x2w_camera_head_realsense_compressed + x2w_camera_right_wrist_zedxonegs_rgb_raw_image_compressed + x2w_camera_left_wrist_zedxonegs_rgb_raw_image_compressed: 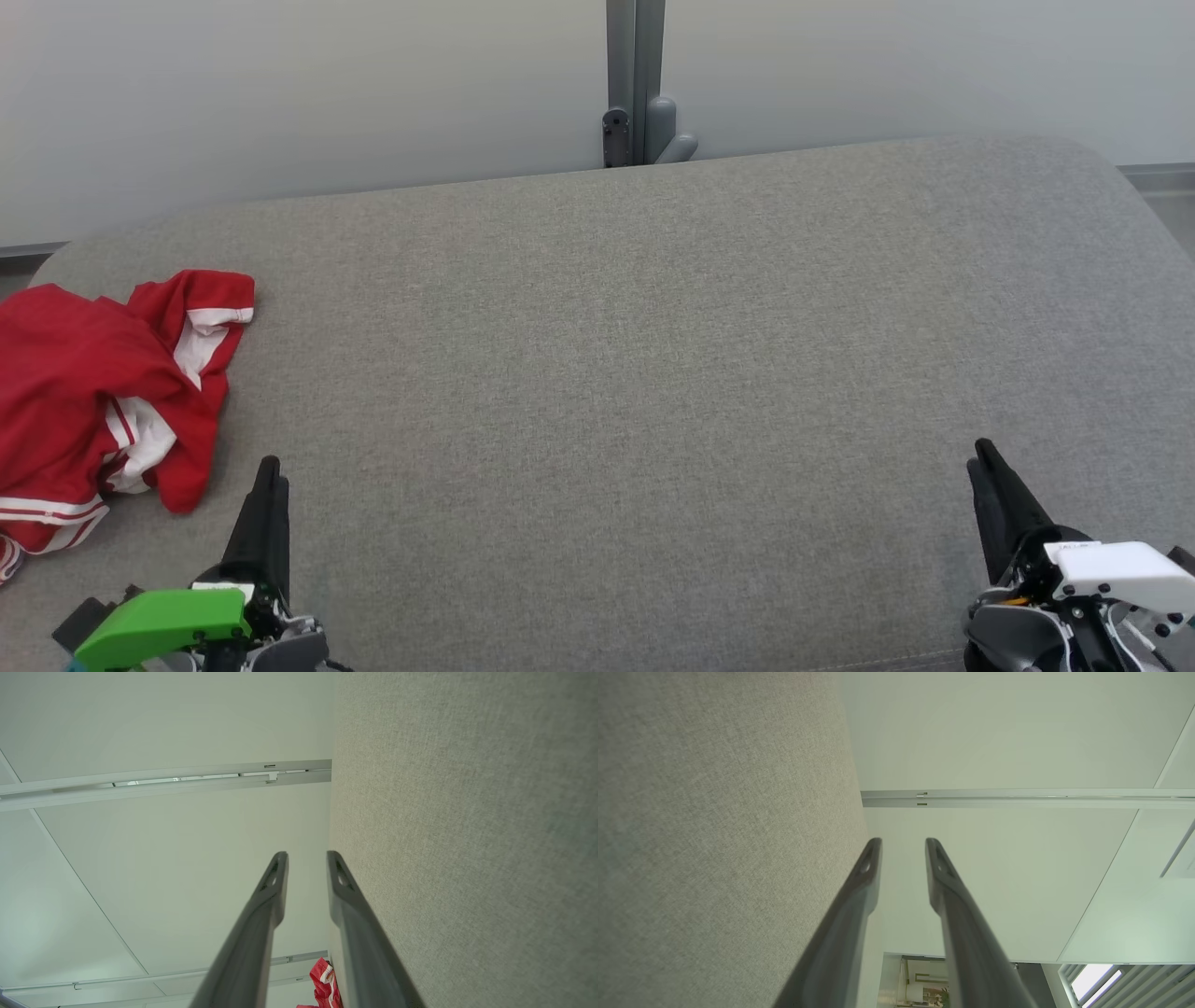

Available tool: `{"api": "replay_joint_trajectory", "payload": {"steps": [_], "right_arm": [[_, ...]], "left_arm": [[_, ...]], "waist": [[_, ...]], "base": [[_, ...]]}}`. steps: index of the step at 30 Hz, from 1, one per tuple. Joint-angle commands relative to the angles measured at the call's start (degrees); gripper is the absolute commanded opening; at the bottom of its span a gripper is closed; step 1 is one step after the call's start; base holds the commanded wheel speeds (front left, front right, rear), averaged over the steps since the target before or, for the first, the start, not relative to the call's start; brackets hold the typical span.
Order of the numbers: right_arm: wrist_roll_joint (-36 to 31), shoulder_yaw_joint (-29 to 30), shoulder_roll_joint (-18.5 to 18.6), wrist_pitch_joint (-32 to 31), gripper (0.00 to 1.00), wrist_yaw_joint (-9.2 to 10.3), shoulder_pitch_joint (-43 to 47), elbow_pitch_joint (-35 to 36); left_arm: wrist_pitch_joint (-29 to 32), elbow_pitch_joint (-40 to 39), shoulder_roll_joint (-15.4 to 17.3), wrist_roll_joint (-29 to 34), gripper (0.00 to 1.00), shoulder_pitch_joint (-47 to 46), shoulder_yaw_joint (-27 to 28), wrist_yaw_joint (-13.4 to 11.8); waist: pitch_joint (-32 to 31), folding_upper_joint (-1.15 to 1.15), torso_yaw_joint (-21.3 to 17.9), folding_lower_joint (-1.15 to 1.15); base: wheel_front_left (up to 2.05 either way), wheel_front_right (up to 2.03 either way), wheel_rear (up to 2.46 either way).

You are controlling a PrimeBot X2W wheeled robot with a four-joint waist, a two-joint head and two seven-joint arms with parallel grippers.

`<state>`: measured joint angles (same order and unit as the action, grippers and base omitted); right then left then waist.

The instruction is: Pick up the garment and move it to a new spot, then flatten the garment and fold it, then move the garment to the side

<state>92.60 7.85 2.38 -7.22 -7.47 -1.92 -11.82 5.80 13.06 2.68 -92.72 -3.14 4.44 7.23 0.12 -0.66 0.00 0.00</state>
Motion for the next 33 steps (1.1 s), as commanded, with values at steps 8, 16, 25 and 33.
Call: {"api": "replay_joint_trajectory", "payload": {"steps": [8, 16, 25, 33], "right_arm": [[-0.5, -1.4, 0.0, 2.2, 1.0, 0.0, 1.2, 0.7], [-4.5, -2.3, 0.0, 4.5, 1.0, -0.01, 2.0, 1.9], [-13.2, -2.9, 0.1, 6.5, 1.0, -0.01, 2.7, 3.7], [-23.8, -3.6, 0.2, 8.4, 1.0, -0.01, 2.9, 5.2]], "left_arm": [[-2.0, -0.4, 0.0, 0.2, 1.0, 0.8, -1.6, -0.2], [-4.2, -1.2, 0.0, 3.3, 1.0, 1.2, -2.8, -1.0], [-6.1, -1.6, 0.1, 10.7, 1.0, 1.8, -3.7, -1.7], [-7.8, -1.9, 0.1, 19.3, 1.0, 2.0, -4.5, -2.3]], "waist": [[0.0, 0.04, 0.1, 0.0], [-0.1, 0.08, 0.2, 0.0], [-0.2, 0.12, 0.4, 0.0], [-0.3, 0.17, 0.7, 0.0]], "base": [[0.0, 0.0, 0.0], [0.0, 0.0, 0.0], [0.0, 0.0, 0.0], [0.0, 0.0, 0.0]]}}
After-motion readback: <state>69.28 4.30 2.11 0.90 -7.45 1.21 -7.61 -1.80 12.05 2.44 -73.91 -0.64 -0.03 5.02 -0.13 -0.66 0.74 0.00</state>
